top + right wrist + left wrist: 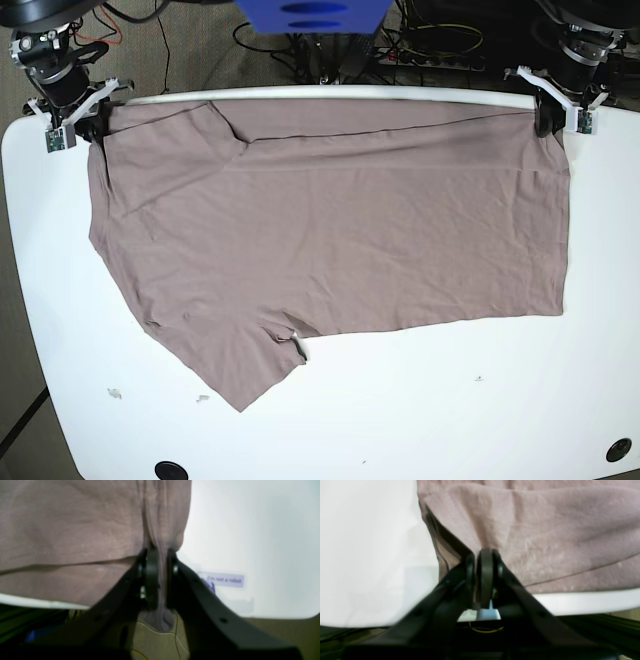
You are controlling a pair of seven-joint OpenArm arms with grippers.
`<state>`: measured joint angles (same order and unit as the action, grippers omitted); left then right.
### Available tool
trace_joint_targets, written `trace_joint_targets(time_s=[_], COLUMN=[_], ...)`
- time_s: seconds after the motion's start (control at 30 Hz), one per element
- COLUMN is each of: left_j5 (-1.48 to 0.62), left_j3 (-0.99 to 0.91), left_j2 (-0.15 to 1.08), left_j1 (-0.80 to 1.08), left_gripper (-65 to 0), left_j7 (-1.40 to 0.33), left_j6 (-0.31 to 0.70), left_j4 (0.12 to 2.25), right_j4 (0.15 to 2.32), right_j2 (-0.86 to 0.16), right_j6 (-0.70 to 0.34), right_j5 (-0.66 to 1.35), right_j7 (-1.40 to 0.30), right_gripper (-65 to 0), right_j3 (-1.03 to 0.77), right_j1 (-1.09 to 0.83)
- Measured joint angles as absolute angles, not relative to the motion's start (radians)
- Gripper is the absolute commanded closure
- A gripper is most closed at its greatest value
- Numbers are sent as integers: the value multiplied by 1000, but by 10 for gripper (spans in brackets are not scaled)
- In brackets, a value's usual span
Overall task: Fold the T-shirt properly
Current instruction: 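Pull the shirt edge taut with both grippers at the table edge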
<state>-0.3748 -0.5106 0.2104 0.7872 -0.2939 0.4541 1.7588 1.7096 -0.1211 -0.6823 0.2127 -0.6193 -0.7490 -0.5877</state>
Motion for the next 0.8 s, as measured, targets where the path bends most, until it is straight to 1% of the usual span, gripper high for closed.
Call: trace_joint_targets(time_s=[0.13, 0.2, 0.33, 0.4, 0.47, 0.67, 0.8], left_j5=[-364, -360, -351, -340, -329, -323, -327], left_j3=[-523, -526, -526, -527, -527, -527, -543], left_j2=[206, 204, 203, 203, 203, 205, 205], left_j1=[780, 777, 776, 776, 776, 778, 773], left_gripper=[-14, -40, -142, -238, -256, -278, -263], left_j7=[-304, -303, -292, -284, -279, -273, -294], left_j6=[464, 464, 464, 459, 448, 447, 459], left_j4=[1759, 1759, 1759, 1759, 1759, 1758, 1763], right_j4=[1711, 1711, 1710, 1710, 1710, 1710, 1711], right_j2=[-120, -119, -120, -120, -122, -125, -125], right_j6=[-683, -686, -686, -686, -686, -690, -690], right_j5=[207, 204, 202, 202, 203, 205, 210], right_j7=[-619, -617, -616, -616, -615, -616, -619], right_gripper=[-18, -19, -20, -19, -19, -17, -18], right_j3=[-749, -751, -751, -751, -751, -751, -752], right_j1=[-588, -587, -588, -588, -588, -588, -586])
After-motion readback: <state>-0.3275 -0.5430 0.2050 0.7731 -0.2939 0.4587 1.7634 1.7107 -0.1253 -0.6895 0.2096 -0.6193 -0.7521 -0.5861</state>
